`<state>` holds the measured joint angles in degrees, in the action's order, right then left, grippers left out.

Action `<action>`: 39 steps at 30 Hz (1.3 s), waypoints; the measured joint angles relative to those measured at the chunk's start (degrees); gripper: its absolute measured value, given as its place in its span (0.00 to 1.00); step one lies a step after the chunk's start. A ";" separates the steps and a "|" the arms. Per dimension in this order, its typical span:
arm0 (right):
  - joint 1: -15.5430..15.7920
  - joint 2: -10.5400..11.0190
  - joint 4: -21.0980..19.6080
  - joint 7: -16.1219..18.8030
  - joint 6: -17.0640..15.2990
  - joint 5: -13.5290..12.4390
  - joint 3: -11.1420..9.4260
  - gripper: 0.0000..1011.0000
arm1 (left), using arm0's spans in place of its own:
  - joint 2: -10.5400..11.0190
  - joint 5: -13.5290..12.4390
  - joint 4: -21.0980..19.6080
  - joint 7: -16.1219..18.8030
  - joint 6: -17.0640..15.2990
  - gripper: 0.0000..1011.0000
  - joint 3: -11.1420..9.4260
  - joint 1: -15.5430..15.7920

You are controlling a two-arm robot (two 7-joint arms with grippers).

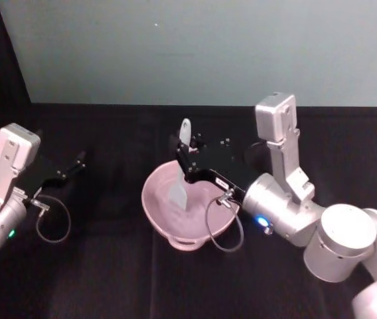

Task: Use the one hand to pick up the spoon and stir the clear water in the bowl.

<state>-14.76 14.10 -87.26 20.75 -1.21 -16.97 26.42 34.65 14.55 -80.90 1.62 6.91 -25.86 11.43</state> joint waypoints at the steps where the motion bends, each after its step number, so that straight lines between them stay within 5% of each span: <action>1: 0.00 0.00 0.00 0.00 0.00 0.00 0.00 0.12 | 0.00 0.00 0.00 0.00 0.00 1.00 0.00 0.00; 10: -2.45 -2.94 4.07 -5.18 3.42 5.73 -0.66 0.12 | 0.00 0.00 0.00 0.00 0.00 1.00 0.00 0.00; 19: -1.37 -1.41 1.84 -7.30 1.86 10.08 -2.20 0.12 | 0.00 0.00 0.00 0.00 0.00 1.00 0.00 0.00; 30: 3.87 2.26 -6.68 -2.21 -5.22 7.07 -4.62 0.12 | 0.00 0.00 0.00 0.00 0.00 1.00 0.00 0.00; 39: 6.40 1.73 -8.86 -0.12 -5.93 3.48 -3.33 0.12 | 0.00 0.00 0.00 0.00 0.00 1.00 0.00 0.00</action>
<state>-8.36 15.83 -96.11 20.63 -7.14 -13.49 23.09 34.64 14.55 -80.90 1.62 6.91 -25.86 11.43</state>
